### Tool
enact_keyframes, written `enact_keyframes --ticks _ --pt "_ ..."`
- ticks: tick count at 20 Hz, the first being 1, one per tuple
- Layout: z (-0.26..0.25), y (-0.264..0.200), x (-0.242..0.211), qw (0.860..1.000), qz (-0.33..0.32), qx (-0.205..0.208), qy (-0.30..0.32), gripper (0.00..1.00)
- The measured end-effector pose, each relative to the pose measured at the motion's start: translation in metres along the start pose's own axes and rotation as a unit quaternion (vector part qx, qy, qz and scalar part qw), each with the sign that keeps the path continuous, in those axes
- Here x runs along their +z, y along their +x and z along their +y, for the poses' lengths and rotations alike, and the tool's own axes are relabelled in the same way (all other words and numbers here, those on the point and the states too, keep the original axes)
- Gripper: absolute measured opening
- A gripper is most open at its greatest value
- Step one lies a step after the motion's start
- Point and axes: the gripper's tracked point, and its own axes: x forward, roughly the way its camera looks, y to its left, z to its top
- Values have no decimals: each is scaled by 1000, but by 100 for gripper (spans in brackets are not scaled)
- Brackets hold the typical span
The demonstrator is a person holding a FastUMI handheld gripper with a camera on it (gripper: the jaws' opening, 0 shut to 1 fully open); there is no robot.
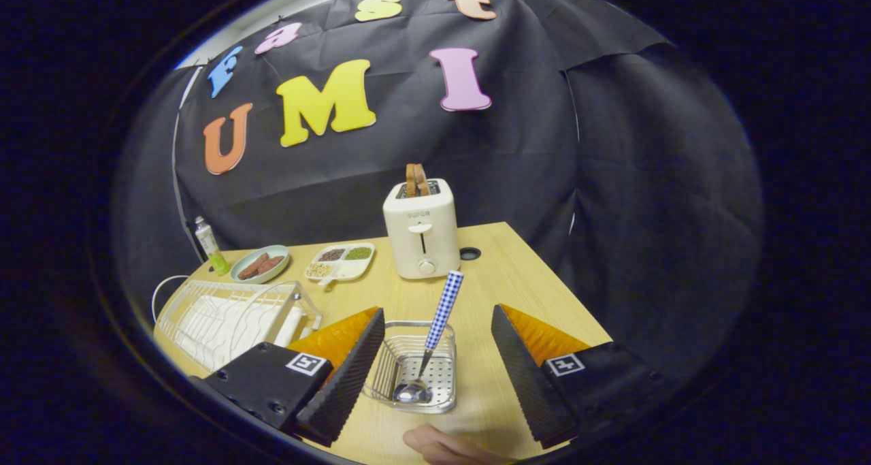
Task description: Take the plate from the dish rack, then take the spoon from the basket and place it into the plate.
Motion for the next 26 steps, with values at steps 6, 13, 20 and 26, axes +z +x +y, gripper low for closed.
enact_keyframes --ticks 6,13,20,26 --pt "-5 52 3 998 35 14 43 97" --pt "5 52 13 996 0 43 83 14" --pt "22 -1 69 993 -102 29 43 14" --pt "65 -103 127 982 -186 40 10 13"
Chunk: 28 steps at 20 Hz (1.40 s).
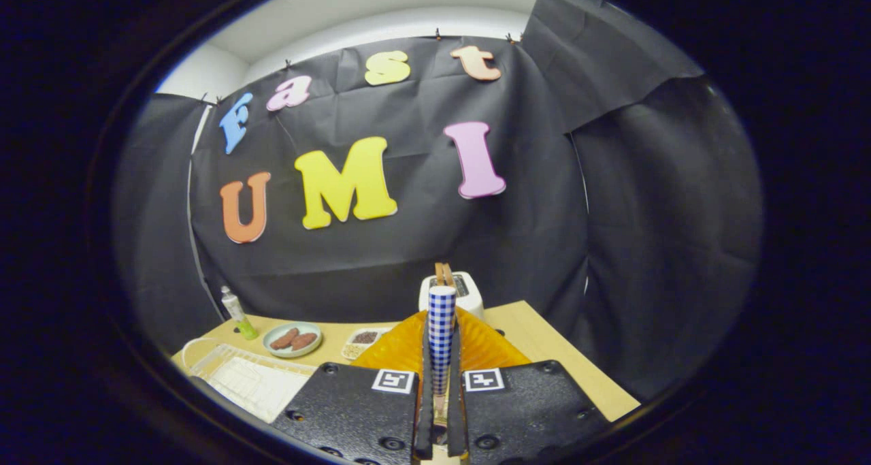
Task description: Take the plate from the dish rack, then take the spoon from the basket and place it into the plate.
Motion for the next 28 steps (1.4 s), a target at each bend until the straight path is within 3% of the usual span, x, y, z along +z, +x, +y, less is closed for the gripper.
enact_keyframes --ticks 7,12,15,19,28 --pt "51 -111 62 998 -57 8 -10 13" --pt "94 -184 44 995 -84 15 -49 13" --pt "122 -223 21 993 -100 19 -52 13" --pt "163 -250 -22 993 -93 54 -51 13" --pt "227 -232 -146 992 -56 84 -71 15"
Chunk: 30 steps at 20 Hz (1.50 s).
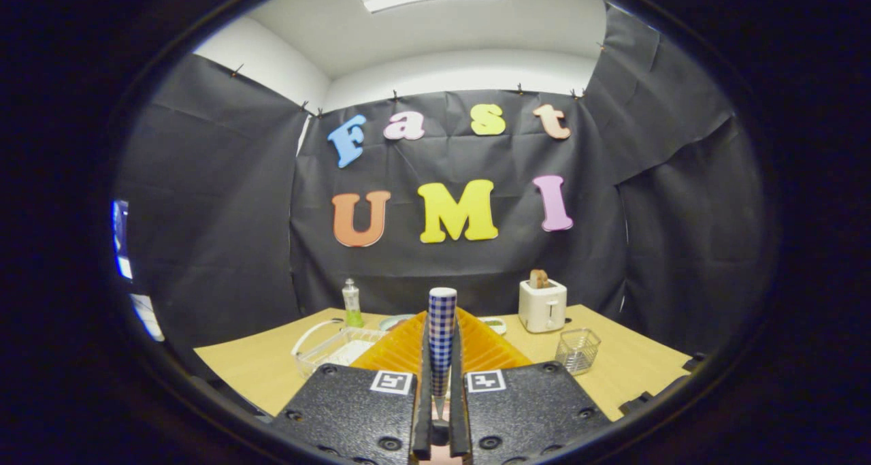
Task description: Take the plate from the dish rack, then take the spoon from the basket and place it into the plate.
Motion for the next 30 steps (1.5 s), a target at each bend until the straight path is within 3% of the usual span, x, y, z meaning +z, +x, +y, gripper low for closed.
enact_keyframes --ticks 6,9,12,17,21,30 --pt "9 16 -69 1000 13 -19 -9 17" --pt "8 12 -85 998 22 -21 62 18" --pt "-3 9 -90 994 25 -20 108 19" --pt "-32 12 -89 992 25 -35 117 27" --pt "-58 5 -78 993 18 -54 105 49" --pt "-80 -35 -24 994 42 -34 94 100"
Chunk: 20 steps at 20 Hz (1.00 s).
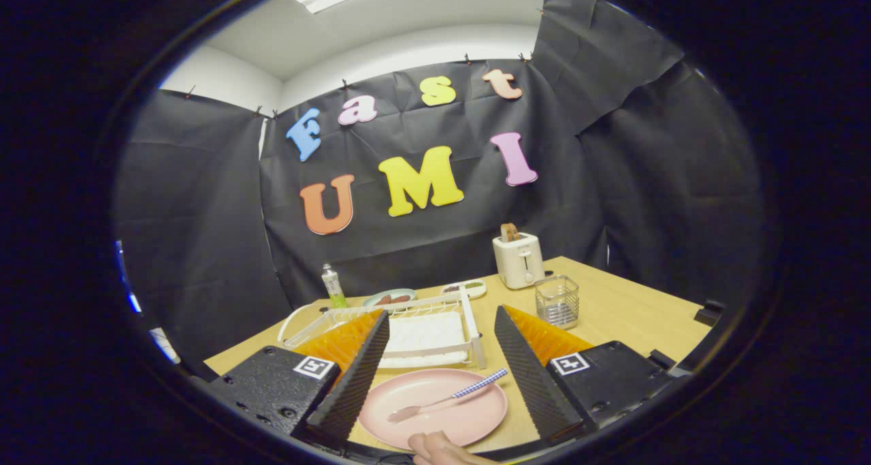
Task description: Take the plate from the dish rack, then take the spoon from the basket and place it into the plate.
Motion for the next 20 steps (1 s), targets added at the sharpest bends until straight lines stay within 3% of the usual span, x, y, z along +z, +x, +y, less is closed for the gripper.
enact_keyframes --ticks 11,20 --pt "-10 -80 52 994 -6 -42 -102 100" --pt "8 -107 59 991 -20 -20 -132 100"
